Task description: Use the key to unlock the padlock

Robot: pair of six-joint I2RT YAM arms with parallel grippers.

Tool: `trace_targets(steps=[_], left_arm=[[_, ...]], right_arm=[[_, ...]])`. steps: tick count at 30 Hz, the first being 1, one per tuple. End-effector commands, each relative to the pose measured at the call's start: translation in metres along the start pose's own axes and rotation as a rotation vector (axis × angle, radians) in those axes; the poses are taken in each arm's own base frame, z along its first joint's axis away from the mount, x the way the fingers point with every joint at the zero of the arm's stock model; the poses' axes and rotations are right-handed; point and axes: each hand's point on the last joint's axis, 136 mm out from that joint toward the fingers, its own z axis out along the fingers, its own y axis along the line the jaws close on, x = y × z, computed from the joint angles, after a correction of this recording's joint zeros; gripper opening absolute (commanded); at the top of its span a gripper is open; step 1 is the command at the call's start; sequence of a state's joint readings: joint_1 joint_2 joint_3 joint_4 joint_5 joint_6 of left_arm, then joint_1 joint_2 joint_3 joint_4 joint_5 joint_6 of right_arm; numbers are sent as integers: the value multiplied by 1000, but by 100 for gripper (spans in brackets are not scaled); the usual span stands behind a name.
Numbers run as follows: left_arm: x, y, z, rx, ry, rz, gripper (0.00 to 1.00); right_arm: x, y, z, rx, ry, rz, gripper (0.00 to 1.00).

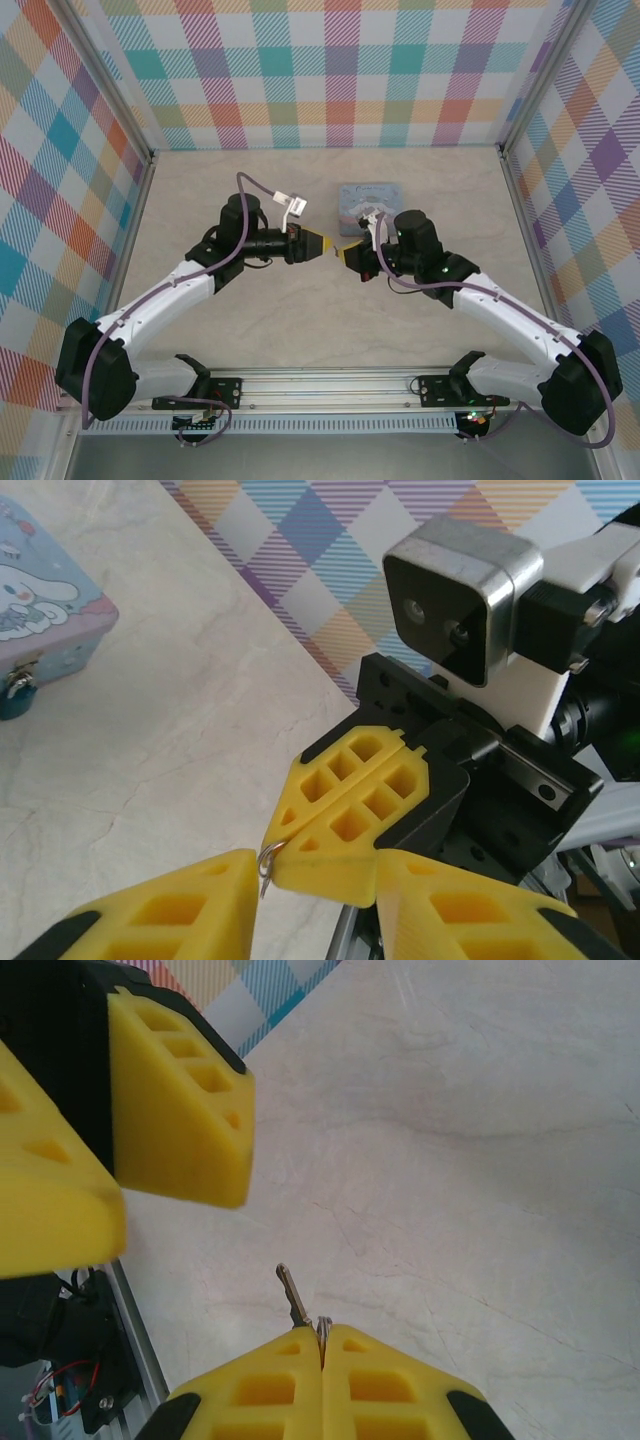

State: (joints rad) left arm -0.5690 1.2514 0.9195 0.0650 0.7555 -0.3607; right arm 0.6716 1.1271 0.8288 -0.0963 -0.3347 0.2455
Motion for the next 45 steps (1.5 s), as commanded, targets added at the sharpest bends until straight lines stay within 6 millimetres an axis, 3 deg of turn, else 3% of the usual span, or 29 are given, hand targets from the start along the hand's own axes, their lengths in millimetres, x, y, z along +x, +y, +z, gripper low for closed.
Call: trace_targets(steps=[1,12,21,27,33,39,45], left_arm=[[-8,-18,3,51,0,74,33],[0,-15,11,41,27,75,22],[-4,-8,10,-13,6,72,24],[-6,12,-1,-155,-39,87,35],[-7,9,4,-121,-36,79,39],[-4,7,8,-93,-17,72,38],[-2,4,9,-71,-7,75,32]], right_arm=[[-26,18,-4,-52,-65,-57,0],[-31,26,-3,-84,-68,-55,0],[-26,21,-3,-58,-57,-50,0],[-26,21,-5,-55,-56,-45,0],[-25,25,-2,-78,-49,-39,0],[-27,27,1,-91,-53,-31,0],[-30,27,3,-92,-68,-20,0]])
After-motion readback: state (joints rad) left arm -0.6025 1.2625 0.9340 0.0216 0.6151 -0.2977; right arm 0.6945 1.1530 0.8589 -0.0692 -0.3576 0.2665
